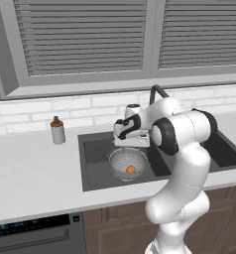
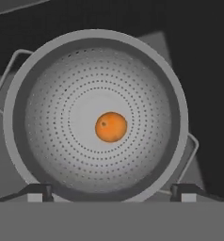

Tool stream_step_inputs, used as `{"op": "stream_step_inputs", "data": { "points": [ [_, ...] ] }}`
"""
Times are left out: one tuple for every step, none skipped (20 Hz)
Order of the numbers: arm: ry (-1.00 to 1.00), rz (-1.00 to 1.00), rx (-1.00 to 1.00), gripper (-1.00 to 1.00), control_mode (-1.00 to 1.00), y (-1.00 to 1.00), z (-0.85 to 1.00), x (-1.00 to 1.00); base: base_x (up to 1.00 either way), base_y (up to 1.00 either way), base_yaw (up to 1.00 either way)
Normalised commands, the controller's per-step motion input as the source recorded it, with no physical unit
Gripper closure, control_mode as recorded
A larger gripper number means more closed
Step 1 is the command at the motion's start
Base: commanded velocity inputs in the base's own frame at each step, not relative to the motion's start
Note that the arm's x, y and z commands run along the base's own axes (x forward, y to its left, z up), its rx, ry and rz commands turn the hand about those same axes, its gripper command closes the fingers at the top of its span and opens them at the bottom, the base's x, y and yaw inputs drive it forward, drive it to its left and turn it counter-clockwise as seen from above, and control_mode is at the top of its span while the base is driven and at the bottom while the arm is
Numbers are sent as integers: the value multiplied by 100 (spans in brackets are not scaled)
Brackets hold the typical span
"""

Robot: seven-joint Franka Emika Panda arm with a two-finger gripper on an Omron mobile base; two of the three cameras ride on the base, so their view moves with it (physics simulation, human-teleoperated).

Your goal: Put the colander in the sink, put the tangerine in the colander, and turn on the sink faucet and pour water over the colander.

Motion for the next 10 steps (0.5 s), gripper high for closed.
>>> {"op": "stream_step_inputs", "data": {
  "points": [
    [2, 30, -1, -100, -100, -9, 100, -44, 0, 0, 0],
    [0, 30, -1, -100, -100, -10, 100, -46, 0, 0, 0],
    [0, 30, -3, -100, -100, -10, 100, -47, 0, 0, 0],
    [0, 31, -5, -100, -100, -11, 96, -51, 0, 0, 0],
    [0, 31, -5, -100, -100, -14, 96, -55, 0, 0, 0],
    [0, 31, -5, -100, -100, -15, 91, -54, 0, 0, 0],
    [0, 31, -6, -100, -100, -18, 92, -53, 0, 0, 0],
    [0, 31, -6, -100, -100, -19, 93, -48, 0, 0, 0],
    [0, 32, -7, -100, -100, -17, 92, -44, 0, 0, 0],
    [0, 33, -7, -100, -100, -19, 94, -38, 0, 0, 0]
  ]
}}
